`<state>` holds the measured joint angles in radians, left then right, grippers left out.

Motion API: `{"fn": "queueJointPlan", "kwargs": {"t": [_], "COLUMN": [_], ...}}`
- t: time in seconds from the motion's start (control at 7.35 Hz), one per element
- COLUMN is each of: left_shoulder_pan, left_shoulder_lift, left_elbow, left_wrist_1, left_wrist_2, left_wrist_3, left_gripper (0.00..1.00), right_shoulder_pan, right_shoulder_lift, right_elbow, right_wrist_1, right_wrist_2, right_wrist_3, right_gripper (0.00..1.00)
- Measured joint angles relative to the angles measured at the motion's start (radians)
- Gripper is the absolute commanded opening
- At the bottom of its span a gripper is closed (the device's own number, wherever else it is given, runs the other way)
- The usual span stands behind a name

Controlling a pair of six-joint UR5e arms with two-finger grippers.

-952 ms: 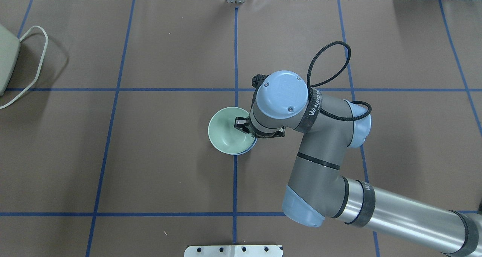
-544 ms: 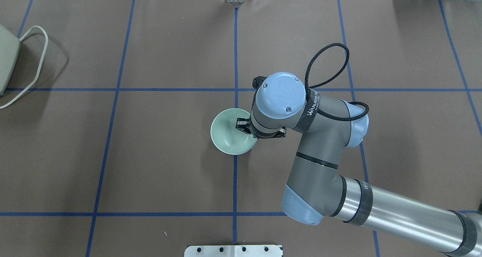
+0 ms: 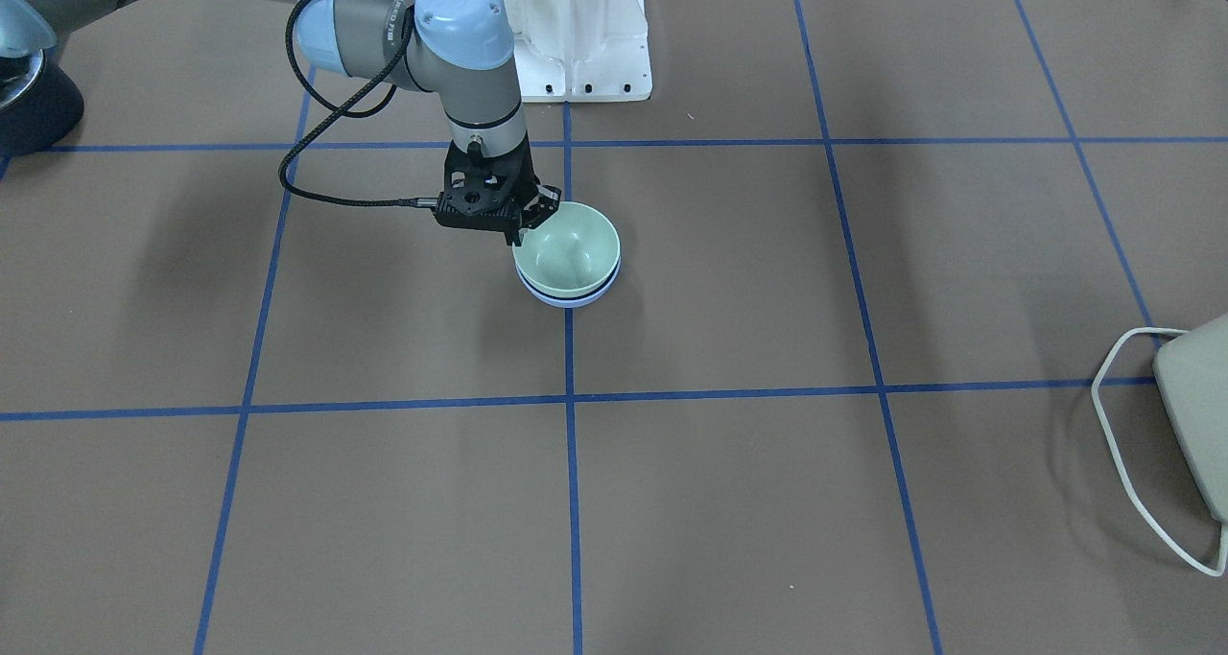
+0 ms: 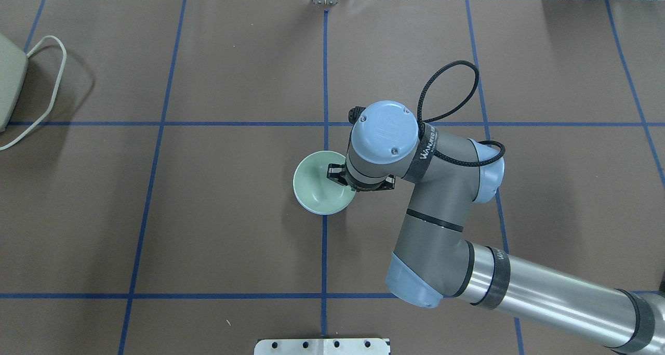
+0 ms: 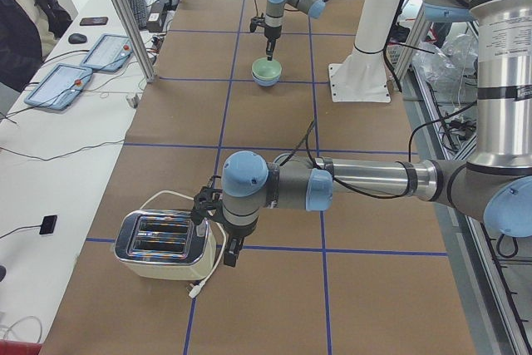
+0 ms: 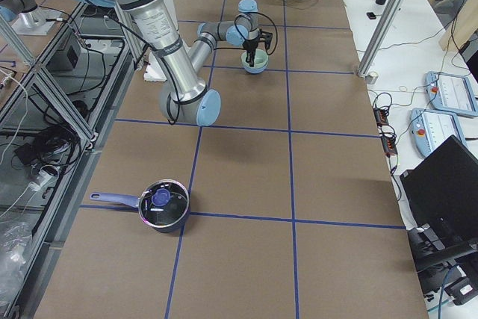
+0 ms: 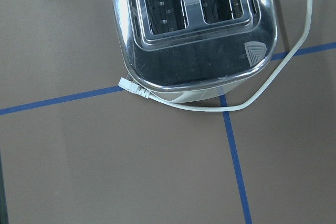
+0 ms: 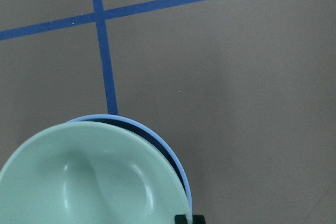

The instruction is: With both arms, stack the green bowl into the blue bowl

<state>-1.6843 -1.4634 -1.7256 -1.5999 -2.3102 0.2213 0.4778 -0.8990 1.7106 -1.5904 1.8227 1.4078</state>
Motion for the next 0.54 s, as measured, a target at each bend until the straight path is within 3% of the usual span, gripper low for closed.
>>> {"fn": "queueJointPlan", "kwargs": {"t": [0.27,0.41,0.54], "left_shoulder_pan": [0.0,0.0,0.0], "left_shoulder_lift": [0.0,0.0,0.0], "left_elbow": [0.001,0.001,0.002], "left_wrist_1": [0.0,0.0,0.0], "left_wrist_2": [0.0,0.0,0.0], "left_wrist_3": [0.0,0.0,0.0], "left_gripper": [0.98,0.98,0.98], "right_shoulder_pan": [-0.002,-0.002,-0.002], "right_shoulder_lift": [0.001,0.001,0.002], "right_elbow": [-0.014,-0.02,-0.022], "right_wrist_1": [0.028,0.047,0.057], "right_wrist_2": [0.001,0.001,0.001], "right_wrist_3": [-0.002,-0.003,-0.004], "right_gripper": [0.05,0.57,0.94]}}
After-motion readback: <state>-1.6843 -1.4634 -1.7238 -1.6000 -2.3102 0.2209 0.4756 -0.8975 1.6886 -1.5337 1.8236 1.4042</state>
